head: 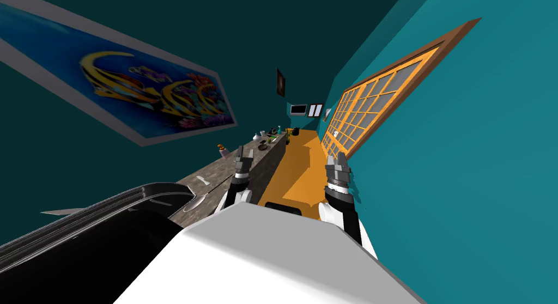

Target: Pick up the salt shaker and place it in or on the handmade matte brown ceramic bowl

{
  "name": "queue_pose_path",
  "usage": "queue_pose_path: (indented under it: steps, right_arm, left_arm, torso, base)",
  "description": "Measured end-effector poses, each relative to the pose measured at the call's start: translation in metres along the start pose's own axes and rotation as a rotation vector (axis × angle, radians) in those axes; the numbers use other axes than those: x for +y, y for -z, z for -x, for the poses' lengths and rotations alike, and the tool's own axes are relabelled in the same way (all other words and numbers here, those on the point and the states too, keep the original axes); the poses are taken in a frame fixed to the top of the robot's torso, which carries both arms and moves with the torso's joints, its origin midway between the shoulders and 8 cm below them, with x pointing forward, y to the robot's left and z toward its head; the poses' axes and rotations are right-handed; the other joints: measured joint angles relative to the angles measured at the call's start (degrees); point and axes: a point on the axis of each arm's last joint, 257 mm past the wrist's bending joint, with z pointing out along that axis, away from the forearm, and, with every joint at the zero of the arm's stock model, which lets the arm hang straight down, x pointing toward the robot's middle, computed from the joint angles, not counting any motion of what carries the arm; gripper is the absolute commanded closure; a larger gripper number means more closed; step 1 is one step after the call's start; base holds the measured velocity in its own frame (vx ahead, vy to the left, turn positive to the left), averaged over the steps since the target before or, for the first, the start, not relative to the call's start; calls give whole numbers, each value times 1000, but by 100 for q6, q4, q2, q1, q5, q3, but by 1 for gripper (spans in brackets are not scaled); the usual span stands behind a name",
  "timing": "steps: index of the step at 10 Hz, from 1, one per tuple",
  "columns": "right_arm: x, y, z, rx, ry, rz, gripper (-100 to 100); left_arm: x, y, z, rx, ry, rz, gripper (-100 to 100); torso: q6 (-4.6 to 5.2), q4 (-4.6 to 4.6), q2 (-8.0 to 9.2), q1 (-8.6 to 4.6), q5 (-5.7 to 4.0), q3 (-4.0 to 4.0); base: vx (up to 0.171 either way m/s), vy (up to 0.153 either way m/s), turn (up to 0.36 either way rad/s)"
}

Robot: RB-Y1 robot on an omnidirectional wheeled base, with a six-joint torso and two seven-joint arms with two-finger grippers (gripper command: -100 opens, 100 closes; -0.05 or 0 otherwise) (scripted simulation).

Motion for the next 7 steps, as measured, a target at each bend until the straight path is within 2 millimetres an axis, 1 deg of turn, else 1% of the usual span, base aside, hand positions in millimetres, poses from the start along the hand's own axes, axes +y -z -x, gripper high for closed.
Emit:
queue_pose_path:
  steps: [3,7]
  right_arm:
    - [0,0,0,0,0,0,0]
    - [0,0,0,0,0,0,0]
  left_arm:
    - [9,5,-5,68,-49,30,-100]
    - [36,18,-10,189,-168,100,-100]
  torso:
    - [-1,0,0,1,0,0]
    - [0,1,6,-1,0,4]
  base:
    - [-1,-4,42]
    - [-16,-9,66]
